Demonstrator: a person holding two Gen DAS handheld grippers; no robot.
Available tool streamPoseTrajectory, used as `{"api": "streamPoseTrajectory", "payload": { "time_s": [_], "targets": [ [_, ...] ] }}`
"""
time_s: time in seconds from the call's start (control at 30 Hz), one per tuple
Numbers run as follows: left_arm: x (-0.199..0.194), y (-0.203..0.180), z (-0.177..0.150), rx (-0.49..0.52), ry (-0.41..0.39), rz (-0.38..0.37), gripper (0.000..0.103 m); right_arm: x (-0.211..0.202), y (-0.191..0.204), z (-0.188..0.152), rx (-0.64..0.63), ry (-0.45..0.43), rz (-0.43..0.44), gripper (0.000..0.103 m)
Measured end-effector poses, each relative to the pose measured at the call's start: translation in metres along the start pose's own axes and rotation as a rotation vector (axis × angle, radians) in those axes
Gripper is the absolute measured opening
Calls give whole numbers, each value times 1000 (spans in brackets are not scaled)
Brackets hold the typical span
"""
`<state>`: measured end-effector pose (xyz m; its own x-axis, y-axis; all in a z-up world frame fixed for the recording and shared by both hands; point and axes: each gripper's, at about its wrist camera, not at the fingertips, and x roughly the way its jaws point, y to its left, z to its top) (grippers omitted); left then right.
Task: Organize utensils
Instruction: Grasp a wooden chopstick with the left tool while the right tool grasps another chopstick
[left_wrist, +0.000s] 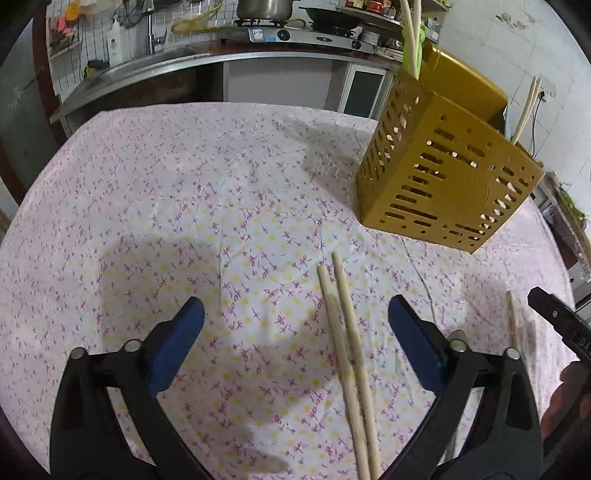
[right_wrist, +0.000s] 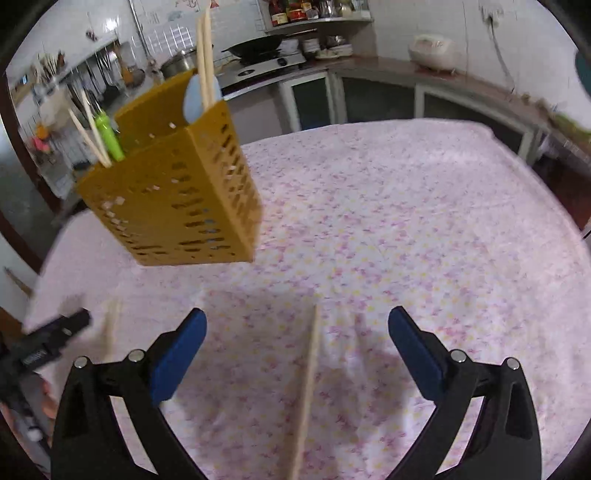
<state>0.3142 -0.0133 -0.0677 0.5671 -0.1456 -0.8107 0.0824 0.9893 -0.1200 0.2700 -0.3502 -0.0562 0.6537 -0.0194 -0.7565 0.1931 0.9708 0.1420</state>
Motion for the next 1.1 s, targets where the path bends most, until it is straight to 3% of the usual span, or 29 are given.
{"api": "streamPoseTrajectory", "payload": {
  "time_s": [0.03, 0.1, 0.17, 0.23, 0.33, 0.37, 0.7, 1.1],
  "targets": [
    [2, -2, -1, 12, 0, 13, 88, 2, 2, -1, -24, -1, -33, 93],
    [6, -4, -2, 20, 9, 14, 81, 6, 5, -4, -61, 8, -83, 75],
    [13, -6, -4, 26, 28, 15, 69, 15, 6, -9, -71, 55, -88, 42],
    [18, -7, -5, 38, 46, 24, 55, 23, 5, -12, -73, 90, -79, 32],
    [22, -9, -6, 44, 50, 30, 54, 25, 7, -17, -93, 93, -101, 24],
    [21, -10, -6, 50, 50, 33, 53, 25, 8, -18, -98, 93, -104, 17],
    [27, -32, -1, 131, 79, 57, 30, 26, 11, -22, -114, 129, -105, 14],
    [26, -32, -2, 156, 80, 33, 24, 28, 8, -23, -114, 125, -111, 14]
  ]
}}
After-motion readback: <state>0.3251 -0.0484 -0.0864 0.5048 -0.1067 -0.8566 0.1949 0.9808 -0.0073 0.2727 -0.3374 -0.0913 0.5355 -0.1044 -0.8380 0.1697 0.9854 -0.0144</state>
